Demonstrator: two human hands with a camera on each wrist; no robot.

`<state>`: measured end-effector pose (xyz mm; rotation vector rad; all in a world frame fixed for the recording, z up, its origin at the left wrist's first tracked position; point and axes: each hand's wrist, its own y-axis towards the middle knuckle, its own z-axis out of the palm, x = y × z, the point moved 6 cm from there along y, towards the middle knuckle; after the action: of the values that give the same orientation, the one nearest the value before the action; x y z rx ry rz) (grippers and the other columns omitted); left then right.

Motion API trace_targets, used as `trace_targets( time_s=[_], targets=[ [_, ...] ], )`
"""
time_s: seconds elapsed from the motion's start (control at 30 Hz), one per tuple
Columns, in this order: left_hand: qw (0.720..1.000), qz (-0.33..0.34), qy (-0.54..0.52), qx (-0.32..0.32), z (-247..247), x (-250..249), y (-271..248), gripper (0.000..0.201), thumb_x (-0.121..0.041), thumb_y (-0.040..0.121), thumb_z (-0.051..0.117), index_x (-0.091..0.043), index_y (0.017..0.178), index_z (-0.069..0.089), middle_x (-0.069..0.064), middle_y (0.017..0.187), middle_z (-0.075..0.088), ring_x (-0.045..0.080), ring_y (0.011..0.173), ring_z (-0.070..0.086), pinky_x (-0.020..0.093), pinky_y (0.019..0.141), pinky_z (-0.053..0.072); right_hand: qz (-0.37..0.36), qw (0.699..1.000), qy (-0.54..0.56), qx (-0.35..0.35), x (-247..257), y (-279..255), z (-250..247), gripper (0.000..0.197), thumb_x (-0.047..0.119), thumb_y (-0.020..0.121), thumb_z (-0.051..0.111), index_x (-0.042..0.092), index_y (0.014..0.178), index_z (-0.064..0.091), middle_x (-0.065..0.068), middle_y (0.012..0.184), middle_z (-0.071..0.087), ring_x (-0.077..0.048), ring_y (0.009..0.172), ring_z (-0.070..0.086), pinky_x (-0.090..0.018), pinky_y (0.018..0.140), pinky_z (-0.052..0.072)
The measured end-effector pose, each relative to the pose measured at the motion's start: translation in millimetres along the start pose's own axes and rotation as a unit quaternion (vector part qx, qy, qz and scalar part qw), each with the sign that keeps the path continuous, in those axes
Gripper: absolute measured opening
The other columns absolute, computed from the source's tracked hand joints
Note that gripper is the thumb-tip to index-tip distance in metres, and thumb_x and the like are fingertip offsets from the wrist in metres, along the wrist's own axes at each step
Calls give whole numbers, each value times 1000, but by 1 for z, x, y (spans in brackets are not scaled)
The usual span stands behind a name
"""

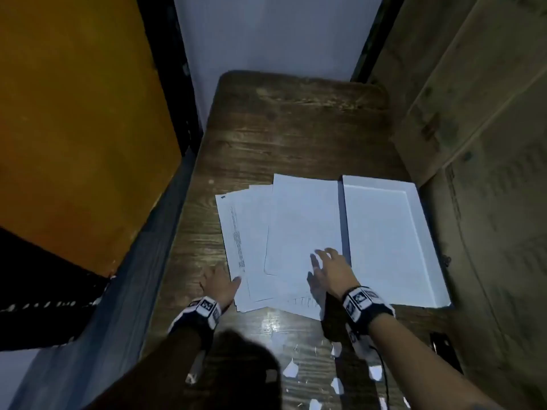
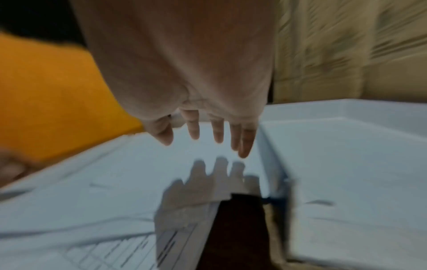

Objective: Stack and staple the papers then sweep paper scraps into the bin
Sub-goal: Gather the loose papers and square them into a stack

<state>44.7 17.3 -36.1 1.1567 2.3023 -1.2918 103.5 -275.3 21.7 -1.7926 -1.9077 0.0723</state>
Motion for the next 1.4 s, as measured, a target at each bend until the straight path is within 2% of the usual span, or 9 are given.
trace_targets(
  time_s=[0.13, 0.3, 0.47, 0.63, 0.83, 0.97, 1.1, 1.33, 1.4],
  targets=[
    [998, -31, -30, -47, 19, -27, 16, 112, -68, 65, 56, -1, 151, 31, 25, 153, 46, 47, 141, 44, 57, 119, 38, 38, 996, -62, 45, 12, 10, 19, 54, 41, 92, 42, 24, 141, 26, -9, 147, 24, -41, 132, 28, -57, 98, 38],
    [989, -114, -36, -81, 13, -67, 2, 98, -41, 86, 76, 5, 155, 23, 28, 160, 27, 45, 149, 31, 51, 123, 25, 66, 994, -49, 77, 8, 10, 43, 63, 46, 99, 34, 25, 152, 6, -8, 161, -9, -43, 145, -6, -65, 108, 18],
    [980, -136, -139, -34, 10, -64, 23, 115, -64, 55, 75, 9, 141, 50, 27, 144, 58, 42, 129, 60, 49, 103, 56, 34, 999, -20, -7, 15, 8, 35, 39, 35, 99, 36, 32, 138, 33, -9, 153, 16, -36, 135, 19, -58, 102, 31],
    [979, -134, -154, 6, 8, -64, 27, 94, -46, 70, 83, 13, 138, 55, 31, 139, 63, 46, 124, 66, 49, 88, 62, 96, 993, 15, -60, 9, 13, 28, 44, -4, 88, 43, 33, 111, 49, -20, 154, 3, -43, 134, 10, -61, 101, 30],
    [980, -133, -145, 16, 8, -66, 29, 78, -36, 76, 86, 6, 136, 60, 26, 136, 67, 43, 125, 67, 49, 102, 56, 118, 989, 70, -48, 15, 22, 25, 26, 18, 94, 49, 31, 115, 56, -14, 143, 27, -37, 129, 26, -55, 102, 34],
    [979, -139, -144, 35, 9, -62, 31, 99, -46, 68, 86, 10, 142, 52, 30, 145, 58, 48, 131, 61, 55, 106, 53, 205, 967, 122, -93, 3, 30, 15, 47, 23, 92, 52, 17, 137, 36, -22, 139, 29, -37, 125, 30, -53, 96, 40],
    [976, -117, -175, 47, 13, -71, 26, 75, -32, 80, 85, 13, 134, 60, 29, 134, 66, 37, 106, 70, 35, 81, 57, 257, 954, 140, -66, -2, 44, 16, 64, 27, 91, 57, 9, 144, 26, -23, 137, 35, -37, 126, 34, -51, 96, 43],
    [982, -46, -174, 54, 5, -87, 17, 44, -6, 92, 73, 4, 134, 64, 19, 134, 69, 37, 125, 66, 37, 97, 53, 313, 858, 407, -12, -26, 66, 42, 40, 27, 77, 72, 7, 96, 44, -8, 85, 57, -29, 80, 59, -39, 76, 52],
    [978, 2, -199, 64, -4, -90, 12, 41, -1, 93, 70, 1, 134, 64, 15, 125, 73, 35, 121, 69, 41, 103, 53, 304, 832, 462, 46, -29, 66, 47, 56, 31, 69, 81, 8, 109, 50, -9, 97, 63, -32, 92, 62, -46, 79, 53]
  ],
)
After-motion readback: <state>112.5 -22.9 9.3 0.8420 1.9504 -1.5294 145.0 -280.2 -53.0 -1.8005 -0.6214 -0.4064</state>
